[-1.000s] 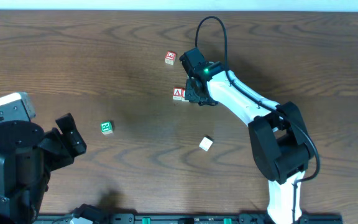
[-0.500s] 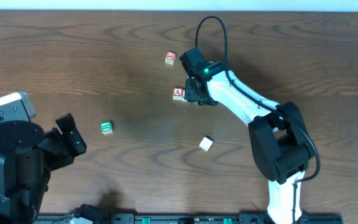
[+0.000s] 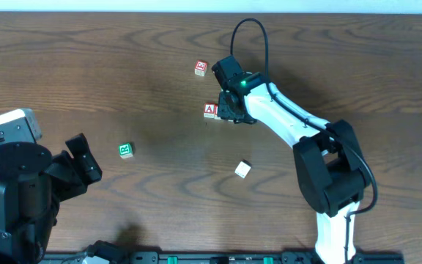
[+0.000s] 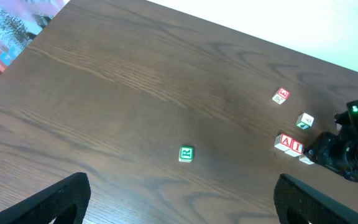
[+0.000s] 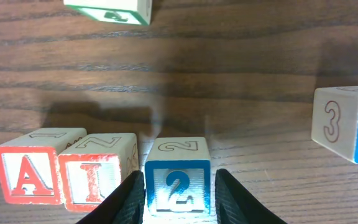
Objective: Spell out Ai2
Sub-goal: 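Lower the 2 block beside the I block and open the right gripper, then lift the right gripper away from the placed blocks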
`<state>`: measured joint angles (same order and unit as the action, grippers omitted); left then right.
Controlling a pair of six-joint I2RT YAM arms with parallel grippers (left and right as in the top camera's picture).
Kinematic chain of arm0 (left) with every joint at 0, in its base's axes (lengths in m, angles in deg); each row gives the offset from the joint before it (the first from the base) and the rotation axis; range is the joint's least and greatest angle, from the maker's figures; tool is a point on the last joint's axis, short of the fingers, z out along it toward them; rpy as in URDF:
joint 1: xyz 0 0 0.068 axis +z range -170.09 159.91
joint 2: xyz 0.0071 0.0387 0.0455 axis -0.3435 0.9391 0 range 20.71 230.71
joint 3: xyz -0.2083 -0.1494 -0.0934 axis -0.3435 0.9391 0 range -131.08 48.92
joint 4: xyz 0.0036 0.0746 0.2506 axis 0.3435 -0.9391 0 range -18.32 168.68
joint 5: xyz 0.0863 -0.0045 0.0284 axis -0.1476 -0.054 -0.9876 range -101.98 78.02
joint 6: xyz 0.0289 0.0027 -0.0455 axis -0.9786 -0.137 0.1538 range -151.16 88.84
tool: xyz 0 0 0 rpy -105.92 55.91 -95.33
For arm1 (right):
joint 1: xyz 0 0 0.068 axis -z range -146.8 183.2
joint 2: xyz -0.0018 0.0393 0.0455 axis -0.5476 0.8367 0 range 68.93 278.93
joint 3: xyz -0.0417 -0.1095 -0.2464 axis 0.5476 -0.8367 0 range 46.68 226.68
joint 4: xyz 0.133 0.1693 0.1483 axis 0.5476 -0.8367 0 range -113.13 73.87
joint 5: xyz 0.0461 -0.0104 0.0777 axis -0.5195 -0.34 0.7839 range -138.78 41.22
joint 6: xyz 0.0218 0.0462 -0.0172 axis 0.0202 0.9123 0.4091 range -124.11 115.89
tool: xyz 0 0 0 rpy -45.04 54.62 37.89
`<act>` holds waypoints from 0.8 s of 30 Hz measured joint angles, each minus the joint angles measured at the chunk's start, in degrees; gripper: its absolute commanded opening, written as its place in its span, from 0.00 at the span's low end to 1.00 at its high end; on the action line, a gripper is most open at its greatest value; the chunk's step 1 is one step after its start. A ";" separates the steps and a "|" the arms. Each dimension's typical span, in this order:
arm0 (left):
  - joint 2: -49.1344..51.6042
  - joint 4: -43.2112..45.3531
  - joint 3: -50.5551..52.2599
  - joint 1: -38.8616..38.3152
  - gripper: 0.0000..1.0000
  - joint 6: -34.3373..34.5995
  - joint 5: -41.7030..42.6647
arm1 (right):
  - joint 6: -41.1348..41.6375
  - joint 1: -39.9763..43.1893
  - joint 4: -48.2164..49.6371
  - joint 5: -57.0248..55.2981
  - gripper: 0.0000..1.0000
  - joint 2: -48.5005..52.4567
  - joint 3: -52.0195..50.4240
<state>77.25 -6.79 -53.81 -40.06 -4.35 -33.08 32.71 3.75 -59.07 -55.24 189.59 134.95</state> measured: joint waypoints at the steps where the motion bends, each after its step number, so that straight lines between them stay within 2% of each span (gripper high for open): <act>1: 0.00 0.02 0.00 0.00 0.95 0.00 0.00 | 0.00 0.28 0.00 -0.02 0.36 0.00 0.00; 24: 0.00 -0.02 0.00 0.00 0.95 0.00 -0.02 | -0.68 1.92 -2.25 1.68 0.39 -2.34 2.93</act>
<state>77.25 -6.81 -53.81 -40.06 -4.35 -33.10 32.03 5.68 -61.32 -53.56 187.25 137.87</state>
